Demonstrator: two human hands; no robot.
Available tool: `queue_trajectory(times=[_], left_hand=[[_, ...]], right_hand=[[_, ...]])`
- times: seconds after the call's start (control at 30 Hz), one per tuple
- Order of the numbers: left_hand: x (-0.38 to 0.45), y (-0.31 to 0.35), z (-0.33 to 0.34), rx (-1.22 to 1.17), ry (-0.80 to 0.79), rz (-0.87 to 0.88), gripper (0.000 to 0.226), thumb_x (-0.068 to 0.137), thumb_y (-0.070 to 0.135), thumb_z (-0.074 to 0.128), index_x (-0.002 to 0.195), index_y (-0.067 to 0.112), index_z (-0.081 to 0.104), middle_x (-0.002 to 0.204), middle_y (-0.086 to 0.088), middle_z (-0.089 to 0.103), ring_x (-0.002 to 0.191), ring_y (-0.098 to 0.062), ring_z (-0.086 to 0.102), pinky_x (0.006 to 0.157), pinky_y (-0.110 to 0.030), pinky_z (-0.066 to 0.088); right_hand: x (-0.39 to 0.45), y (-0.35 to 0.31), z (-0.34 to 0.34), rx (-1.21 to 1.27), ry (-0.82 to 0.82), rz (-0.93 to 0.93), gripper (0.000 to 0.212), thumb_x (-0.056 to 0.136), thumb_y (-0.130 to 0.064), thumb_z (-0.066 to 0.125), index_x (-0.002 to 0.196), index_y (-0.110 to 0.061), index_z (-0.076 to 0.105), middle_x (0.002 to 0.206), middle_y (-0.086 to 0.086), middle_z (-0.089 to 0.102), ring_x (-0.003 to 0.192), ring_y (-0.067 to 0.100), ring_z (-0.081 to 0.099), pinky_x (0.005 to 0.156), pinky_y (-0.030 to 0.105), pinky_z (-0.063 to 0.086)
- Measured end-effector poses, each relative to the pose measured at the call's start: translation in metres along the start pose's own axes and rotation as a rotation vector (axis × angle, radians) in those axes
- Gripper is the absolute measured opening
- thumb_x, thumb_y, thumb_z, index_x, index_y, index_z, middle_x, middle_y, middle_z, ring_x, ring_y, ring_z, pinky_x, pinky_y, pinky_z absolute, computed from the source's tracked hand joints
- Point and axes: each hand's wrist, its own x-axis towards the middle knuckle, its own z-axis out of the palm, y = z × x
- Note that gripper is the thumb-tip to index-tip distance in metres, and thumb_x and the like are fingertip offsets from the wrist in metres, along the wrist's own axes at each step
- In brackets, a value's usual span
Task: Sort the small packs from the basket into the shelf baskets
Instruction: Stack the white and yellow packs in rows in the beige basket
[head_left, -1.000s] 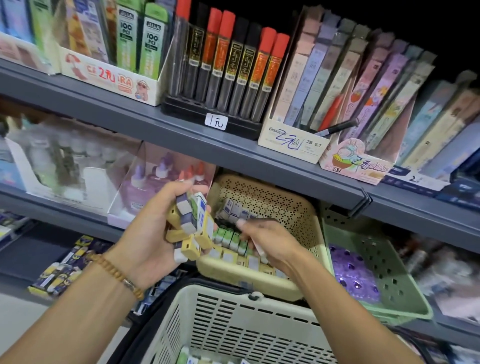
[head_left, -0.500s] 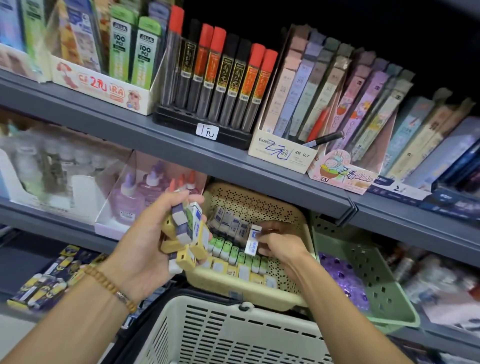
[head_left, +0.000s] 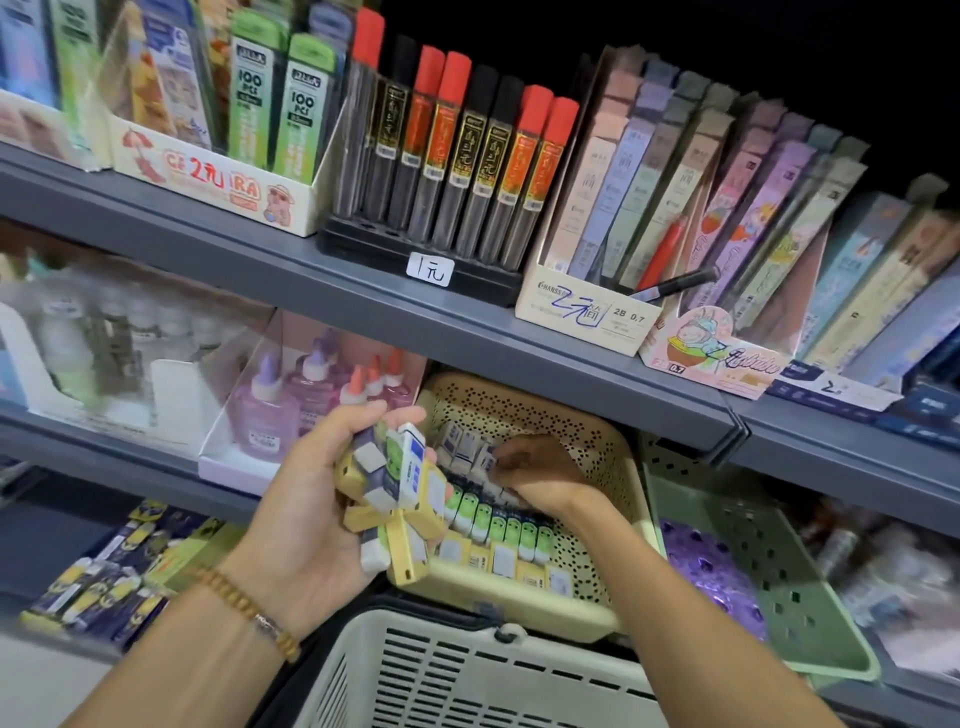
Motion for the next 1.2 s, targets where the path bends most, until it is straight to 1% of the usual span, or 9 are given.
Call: queue_trajectory(times=[0.07, 0.17, 0.37, 0.47, 0.6, 0.73, 0.83, 0.97, 1.2], left_hand=[[0.001, -0.002, -0.001, -0.102, 0.015, -0.041, 0.036, 0.076, 0.04, 0.064, 0.094, 0.011, 0.075, 0.094, -0.015, 0.059, 0.075, -0.031, 0.063, 0.073, -0.045, 0.051], [0.004, -0.003, -0.001, -0.215, 0.044, -0.056, 0.034, 0.073, 0.042, 0.065, 0.085, 0.011, 0.073, 0.092, -0.015, 0.061, 0.091, -0.035, 0.059, 0.074, -0.045, 0.051], [0.009, -0.006, 0.001, -0.315, 0.035, 0.041, 0.042, 0.066, 0.037, 0.068, 0.102, 0.018, 0.057, 0.088, -0.011, 0.054, 0.081, -0.029, 0.056, 0.084, -0.044, 0.044], [0.011, -0.01, 0.002, -0.402, 0.061, 0.07, 0.047, 0.071, 0.038, 0.066, 0.111, 0.016, 0.053, 0.095, -0.012, 0.051, 0.087, -0.03, 0.054, 0.091, -0.043, 0.042], [0.013, -0.017, 0.007, -0.412, 0.098, 0.103, 0.037, 0.082, 0.039, 0.061, 0.11, 0.016, 0.057, 0.104, -0.009, 0.051, 0.099, -0.028, 0.053, 0.103, -0.046, 0.04], [0.012, -0.022, 0.009, -0.315, 0.023, 0.105, 0.021, 0.086, 0.036, 0.057, 0.082, 0.016, 0.058, 0.082, -0.007, 0.058, 0.078, -0.025, 0.062, 0.082, -0.042, 0.052], [0.011, -0.023, 0.008, -0.294, 0.028, 0.065, 0.023, 0.087, 0.036, 0.056, 0.09, 0.013, 0.057, 0.105, -0.016, 0.059, 0.101, -0.034, 0.06, 0.096, -0.048, 0.044], [0.012, -0.021, 0.006, -0.305, 0.021, 0.029, 0.027, 0.087, 0.036, 0.057, 0.097, 0.011, 0.055, 0.111, -0.018, 0.06, 0.104, -0.035, 0.061, 0.078, -0.042, 0.055], [0.012, -0.02, 0.007, -0.268, 0.067, -0.042, 0.045, 0.087, 0.032, 0.058, 0.125, 0.008, 0.059, 0.119, -0.02, 0.066, 0.101, -0.036, 0.068, 0.091, -0.05, 0.052]], right_hand=[[-0.001, -0.001, 0.002, 0.022, -0.043, -0.024, 0.026, 0.087, -0.007, 0.067, 0.111, -0.018, 0.069, 0.113, 0.0, 0.068, 0.097, 0.015, 0.062, 0.089, 0.028, 0.051], [-0.01, -0.007, 0.004, 0.044, 0.061, -0.077, 0.019, 0.092, -0.012, 0.063, 0.109, -0.014, 0.07, 0.102, -0.003, 0.068, 0.093, 0.011, 0.062, 0.077, 0.01, 0.047], [-0.072, -0.03, 0.002, 0.462, 0.056, -0.205, 0.006, 0.093, -0.018, 0.062, 0.094, -0.015, 0.066, 0.072, 0.004, 0.071, 0.062, 0.01, 0.063, 0.058, 0.022, 0.052], [-0.105, -0.039, -0.002, 0.45, -0.097, -0.335, 0.033, 0.079, -0.037, 0.073, 0.106, -0.021, 0.063, 0.076, 0.004, 0.072, 0.069, 0.014, 0.067, 0.066, 0.028, 0.054], [-0.119, -0.045, 0.0, 0.357, -0.233, -0.41, 0.06, 0.068, -0.022, 0.088, 0.12, -0.03, 0.06, 0.08, 0.001, 0.068, 0.071, 0.014, 0.06, 0.073, 0.031, 0.054], [-0.12, -0.047, 0.002, 0.308, -0.148, -0.459, 0.042, 0.078, -0.005, 0.077, 0.115, -0.022, 0.068, 0.082, 0.002, 0.06, 0.069, 0.013, 0.052, 0.068, 0.028, 0.049], [-0.12, -0.049, 0.001, 0.368, -0.091, -0.468, 0.031, 0.083, -0.003, 0.069, 0.102, -0.028, 0.071, 0.08, 0.0, 0.059, 0.07, 0.017, 0.05, 0.069, 0.041, 0.05], [-0.116, -0.05, -0.001, 0.393, -0.076, -0.486, 0.024, 0.084, -0.003, 0.072, 0.1, -0.021, 0.07, 0.087, 0.006, 0.068, 0.07, 0.011, 0.058, 0.066, 0.029, 0.053], [-0.106, -0.035, -0.004, 0.575, -0.063, -0.428, 0.02, 0.092, -0.01, 0.065, 0.112, -0.008, 0.065, 0.09, -0.002, 0.07, 0.072, 0.008, 0.062, 0.062, 0.019, 0.048]])
